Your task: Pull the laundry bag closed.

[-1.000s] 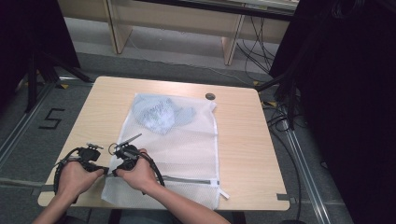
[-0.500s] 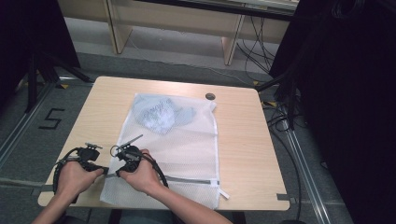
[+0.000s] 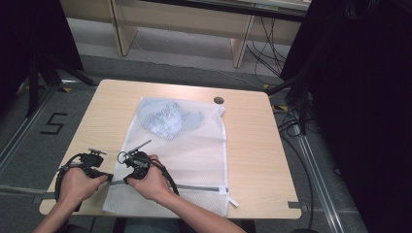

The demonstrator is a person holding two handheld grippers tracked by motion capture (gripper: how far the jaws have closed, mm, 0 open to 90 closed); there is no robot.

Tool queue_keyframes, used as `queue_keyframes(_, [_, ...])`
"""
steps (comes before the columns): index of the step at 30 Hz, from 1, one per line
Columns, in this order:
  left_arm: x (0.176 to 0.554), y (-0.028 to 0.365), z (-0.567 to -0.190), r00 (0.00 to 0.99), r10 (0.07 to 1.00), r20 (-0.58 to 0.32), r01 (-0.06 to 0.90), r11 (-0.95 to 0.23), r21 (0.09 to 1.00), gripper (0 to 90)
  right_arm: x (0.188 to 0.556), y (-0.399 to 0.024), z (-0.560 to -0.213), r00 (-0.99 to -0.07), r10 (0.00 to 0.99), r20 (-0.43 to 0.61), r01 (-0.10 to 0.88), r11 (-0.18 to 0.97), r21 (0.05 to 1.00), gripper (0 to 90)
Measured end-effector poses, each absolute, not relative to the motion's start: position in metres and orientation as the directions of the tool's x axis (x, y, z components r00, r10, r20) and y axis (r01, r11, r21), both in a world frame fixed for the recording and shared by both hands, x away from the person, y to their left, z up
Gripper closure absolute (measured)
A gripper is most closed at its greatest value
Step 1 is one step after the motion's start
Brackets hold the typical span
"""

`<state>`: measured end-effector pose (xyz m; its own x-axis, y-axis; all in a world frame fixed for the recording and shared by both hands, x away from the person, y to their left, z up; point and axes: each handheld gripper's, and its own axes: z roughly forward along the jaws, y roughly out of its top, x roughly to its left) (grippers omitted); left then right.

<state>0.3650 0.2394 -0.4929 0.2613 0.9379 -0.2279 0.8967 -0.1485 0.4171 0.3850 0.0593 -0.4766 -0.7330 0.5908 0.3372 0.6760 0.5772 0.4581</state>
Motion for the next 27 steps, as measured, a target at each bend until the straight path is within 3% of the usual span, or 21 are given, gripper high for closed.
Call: queue_keyframes(27, [0.365,0.239,-0.494,0.251,0.941,-0.226,0.892,-0.135,0.432,90.0,0.382,0.037,-0.47,-0.728,0.601,0.331,0.682,0.58,0.446,87.0])
